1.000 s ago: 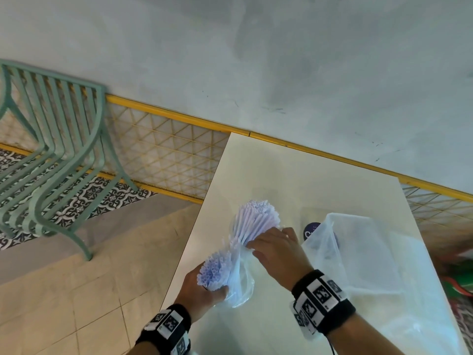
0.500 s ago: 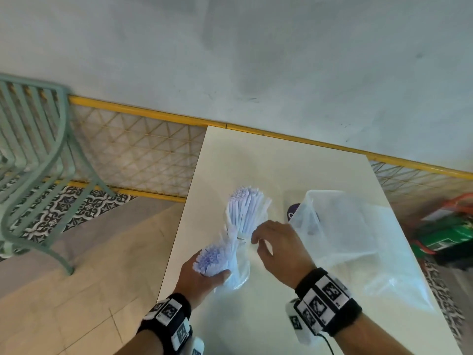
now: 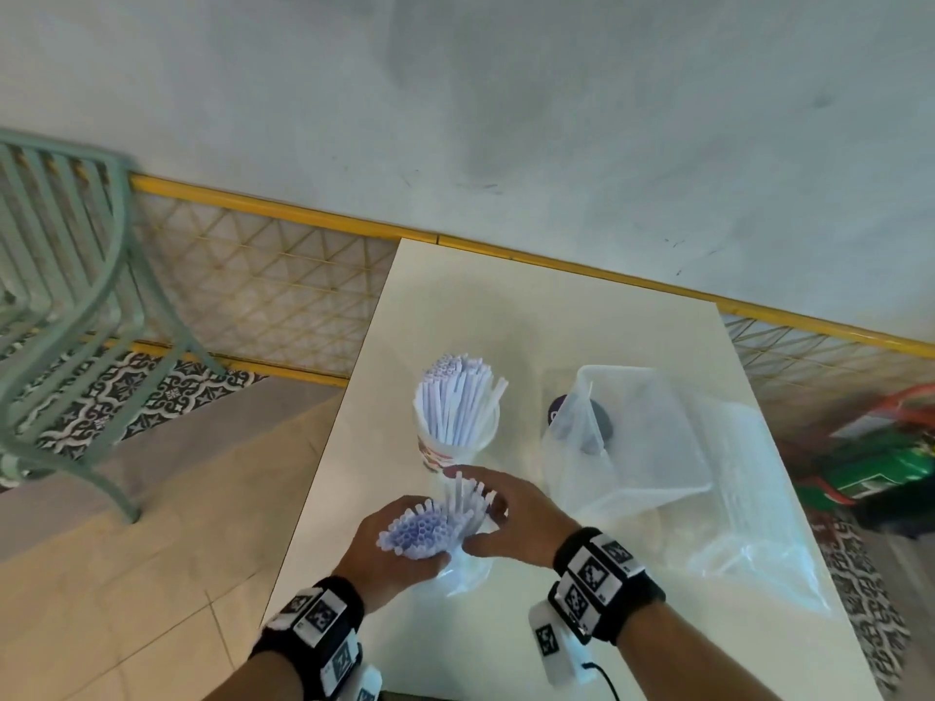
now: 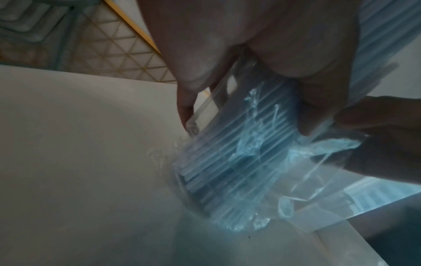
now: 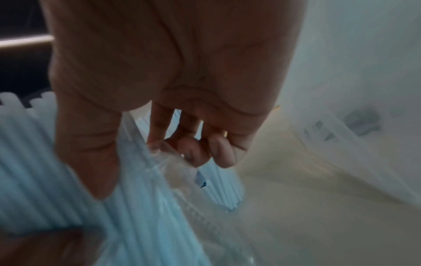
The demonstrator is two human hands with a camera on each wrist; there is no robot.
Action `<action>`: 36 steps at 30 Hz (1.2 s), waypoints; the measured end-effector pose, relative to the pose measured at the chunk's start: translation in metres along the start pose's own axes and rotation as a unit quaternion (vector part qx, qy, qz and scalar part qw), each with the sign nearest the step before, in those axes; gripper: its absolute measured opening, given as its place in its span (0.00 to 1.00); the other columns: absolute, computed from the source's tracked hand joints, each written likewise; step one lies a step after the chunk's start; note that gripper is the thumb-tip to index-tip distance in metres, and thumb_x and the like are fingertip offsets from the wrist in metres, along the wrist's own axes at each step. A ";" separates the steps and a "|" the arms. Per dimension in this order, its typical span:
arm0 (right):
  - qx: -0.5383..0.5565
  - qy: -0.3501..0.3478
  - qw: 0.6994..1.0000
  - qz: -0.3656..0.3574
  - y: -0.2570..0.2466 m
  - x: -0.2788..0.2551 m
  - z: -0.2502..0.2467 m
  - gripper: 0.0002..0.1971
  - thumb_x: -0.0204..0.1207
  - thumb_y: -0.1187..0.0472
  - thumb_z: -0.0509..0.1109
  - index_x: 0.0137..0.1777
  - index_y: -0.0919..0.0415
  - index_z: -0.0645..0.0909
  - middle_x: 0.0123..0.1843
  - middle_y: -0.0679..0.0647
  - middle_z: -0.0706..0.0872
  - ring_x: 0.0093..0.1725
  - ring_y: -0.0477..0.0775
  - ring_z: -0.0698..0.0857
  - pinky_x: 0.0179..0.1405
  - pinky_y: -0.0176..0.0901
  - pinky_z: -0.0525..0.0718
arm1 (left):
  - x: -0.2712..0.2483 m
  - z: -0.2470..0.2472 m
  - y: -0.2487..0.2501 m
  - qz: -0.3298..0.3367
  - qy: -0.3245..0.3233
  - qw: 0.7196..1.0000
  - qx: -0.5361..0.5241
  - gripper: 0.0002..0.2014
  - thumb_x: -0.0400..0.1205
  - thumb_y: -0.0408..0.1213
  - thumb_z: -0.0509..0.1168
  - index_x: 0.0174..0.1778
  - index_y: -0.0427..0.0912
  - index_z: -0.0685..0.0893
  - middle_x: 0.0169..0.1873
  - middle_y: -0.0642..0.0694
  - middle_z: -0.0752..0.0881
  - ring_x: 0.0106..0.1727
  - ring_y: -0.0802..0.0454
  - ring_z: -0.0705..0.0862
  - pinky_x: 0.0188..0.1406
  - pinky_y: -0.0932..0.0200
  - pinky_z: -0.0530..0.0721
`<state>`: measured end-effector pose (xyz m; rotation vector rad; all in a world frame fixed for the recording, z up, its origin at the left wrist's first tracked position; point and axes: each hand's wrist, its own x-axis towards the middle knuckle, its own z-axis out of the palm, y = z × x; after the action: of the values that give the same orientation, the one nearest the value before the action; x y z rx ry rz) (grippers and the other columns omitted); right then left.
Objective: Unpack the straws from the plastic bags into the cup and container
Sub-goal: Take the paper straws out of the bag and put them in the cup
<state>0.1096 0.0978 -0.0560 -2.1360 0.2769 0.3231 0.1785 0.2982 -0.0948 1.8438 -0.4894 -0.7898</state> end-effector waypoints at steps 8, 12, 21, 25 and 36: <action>-0.079 0.013 0.995 -0.067 0.000 -0.003 -0.006 0.15 0.61 0.53 0.81 0.39 0.41 0.76 0.37 0.35 0.78 0.42 0.40 0.82 0.47 0.36 0.82 | -0.012 0.027 0.012 -0.023 0.031 0.999 -0.033 0.16 0.70 0.29 0.79 0.44 0.51 0.82 0.38 0.78 0.85 0.42 0.75 0.84 0.36 0.80 0.78; -0.077 0.078 0.989 -0.099 0.002 -0.001 -0.008 0.16 0.62 0.49 0.79 0.44 0.58 0.85 0.41 0.43 0.83 0.40 0.48 0.85 0.43 0.48 0.85 | -0.012 0.040 0.014 -0.038 0.099 0.989 -0.100 0.21 0.65 0.33 0.83 0.49 0.50 0.84 0.43 0.66 0.89 0.44 0.68 0.87 0.44 0.72 0.81; -0.046 0.130 0.981 -0.134 0.020 -0.001 -0.006 0.19 0.59 0.44 0.71 0.38 0.61 0.82 0.36 0.52 0.85 0.33 0.51 0.84 0.36 0.46 0.84 | -0.012 0.066 0.016 -0.047 0.179 0.978 -0.097 0.21 0.67 0.28 0.81 0.47 0.55 0.83 0.44 0.55 0.88 0.44 0.74 0.85 0.45 0.74 0.78; -0.054 0.117 0.978 -0.161 0.019 -0.001 -0.011 0.13 0.64 0.50 0.76 0.37 0.61 0.84 0.37 0.50 0.85 0.34 0.50 0.84 0.38 0.48 0.85 | -0.014 0.070 0.017 -0.040 0.197 0.976 -0.087 0.21 0.69 0.26 0.80 0.43 0.56 0.81 0.34 0.62 0.89 0.40 0.78 0.84 0.39 0.81 0.77; -0.045 0.107 0.978 -0.175 0.010 0.015 -0.006 0.15 0.68 0.57 0.77 0.29 0.47 0.73 0.24 0.41 0.76 0.26 0.41 0.76 0.32 0.24 0.70 | -0.006 0.045 0.015 -0.007 0.173 0.985 -0.026 0.22 0.67 0.31 0.81 0.47 0.57 0.81 0.43 0.74 0.86 0.46 0.75 0.84 0.42 0.84 0.76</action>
<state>0.1208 0.0861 -0.0655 -2.2613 0.0050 -0.1021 0.1430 0.2670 -0.0908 1.8863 -0.2307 -0.4711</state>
